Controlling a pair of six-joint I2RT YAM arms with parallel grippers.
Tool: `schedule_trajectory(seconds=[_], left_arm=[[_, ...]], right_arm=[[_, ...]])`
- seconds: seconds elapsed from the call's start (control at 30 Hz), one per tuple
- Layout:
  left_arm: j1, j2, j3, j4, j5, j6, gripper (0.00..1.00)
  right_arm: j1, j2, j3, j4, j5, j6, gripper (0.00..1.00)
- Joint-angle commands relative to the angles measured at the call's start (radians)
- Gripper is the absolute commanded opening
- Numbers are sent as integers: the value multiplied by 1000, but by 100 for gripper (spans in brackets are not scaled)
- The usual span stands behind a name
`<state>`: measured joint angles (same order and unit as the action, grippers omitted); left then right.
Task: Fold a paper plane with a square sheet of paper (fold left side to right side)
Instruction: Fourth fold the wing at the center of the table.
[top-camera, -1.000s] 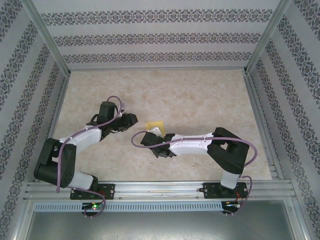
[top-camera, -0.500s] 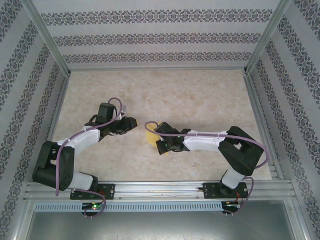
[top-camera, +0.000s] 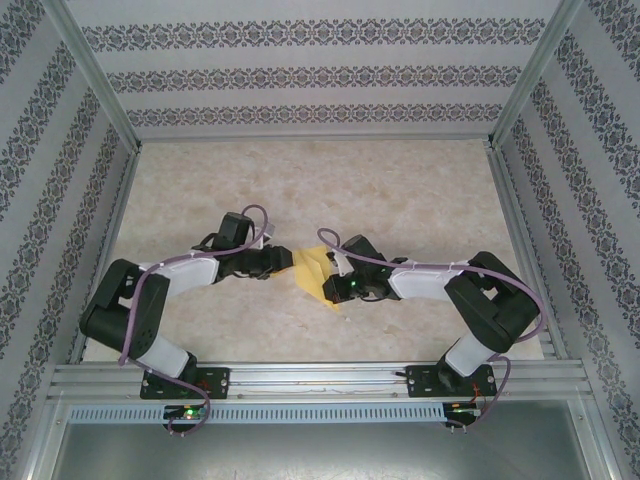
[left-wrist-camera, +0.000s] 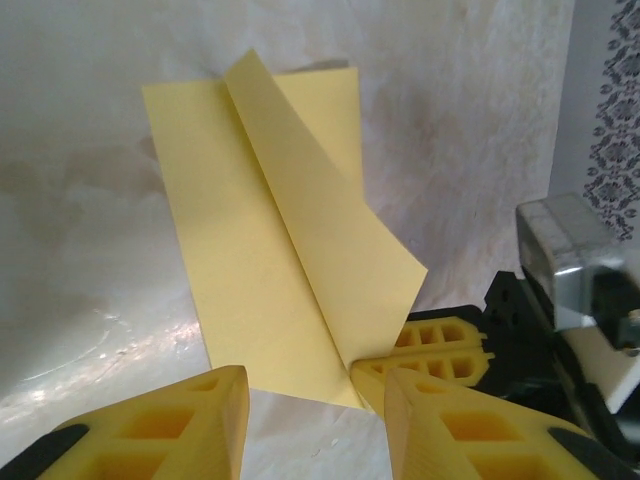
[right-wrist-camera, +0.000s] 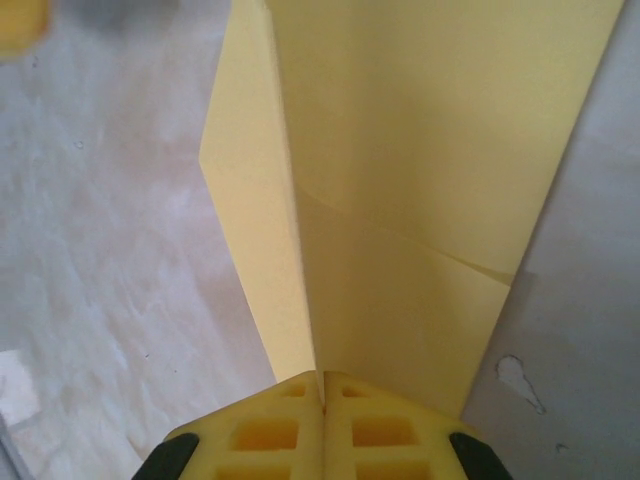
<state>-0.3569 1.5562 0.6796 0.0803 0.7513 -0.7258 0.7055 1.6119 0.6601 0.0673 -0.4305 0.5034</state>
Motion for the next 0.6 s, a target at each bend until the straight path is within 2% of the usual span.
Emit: schedule_trajectory(seconds=[0.0,0.37,0.57], left_arm=[[-43,42,43,71,-9,-30,40],[-115,138,112,62,-62,-40,41],[-125,162,128,55,-93,-49,41]], right_arm=[[-18,-26,-23,70,-91,18,5],[-33,14,-22,112,-132,41,5],[-33,26,-23,117,-131,42,5]])
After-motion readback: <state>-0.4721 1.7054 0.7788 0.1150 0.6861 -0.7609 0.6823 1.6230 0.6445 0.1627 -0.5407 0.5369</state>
